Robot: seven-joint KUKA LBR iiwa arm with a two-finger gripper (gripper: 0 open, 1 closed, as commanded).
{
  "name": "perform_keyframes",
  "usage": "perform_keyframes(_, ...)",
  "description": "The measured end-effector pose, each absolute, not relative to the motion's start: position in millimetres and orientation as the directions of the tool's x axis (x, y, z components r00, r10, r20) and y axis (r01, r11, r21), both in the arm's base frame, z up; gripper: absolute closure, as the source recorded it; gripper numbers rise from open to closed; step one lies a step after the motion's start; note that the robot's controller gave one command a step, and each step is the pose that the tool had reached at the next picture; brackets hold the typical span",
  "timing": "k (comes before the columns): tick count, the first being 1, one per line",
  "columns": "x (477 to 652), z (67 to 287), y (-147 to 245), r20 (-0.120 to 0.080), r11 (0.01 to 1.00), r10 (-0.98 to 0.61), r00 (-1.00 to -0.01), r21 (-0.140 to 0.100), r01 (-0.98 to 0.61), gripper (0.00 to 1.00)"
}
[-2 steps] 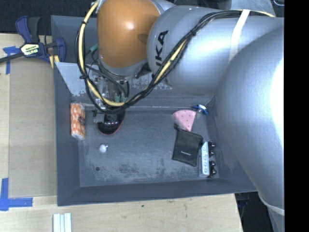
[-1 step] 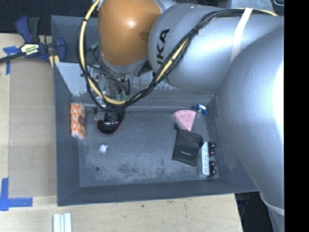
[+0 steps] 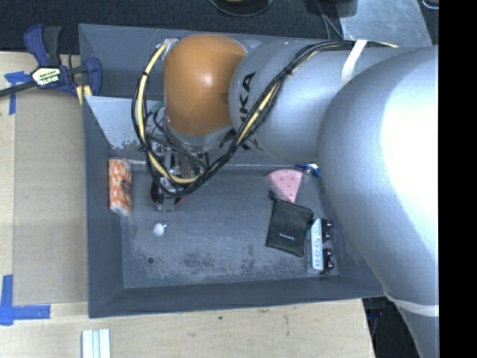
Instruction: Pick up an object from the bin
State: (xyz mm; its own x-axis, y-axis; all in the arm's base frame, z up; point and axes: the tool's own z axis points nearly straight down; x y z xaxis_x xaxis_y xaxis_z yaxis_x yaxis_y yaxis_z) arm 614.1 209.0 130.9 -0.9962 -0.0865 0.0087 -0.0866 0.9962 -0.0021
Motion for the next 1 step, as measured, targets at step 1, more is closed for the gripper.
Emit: perform_keyframes(1,614.5,119.4,218.7,-0.003,0.938,-0.346,-0.938,0.000,-0.346,0.00)
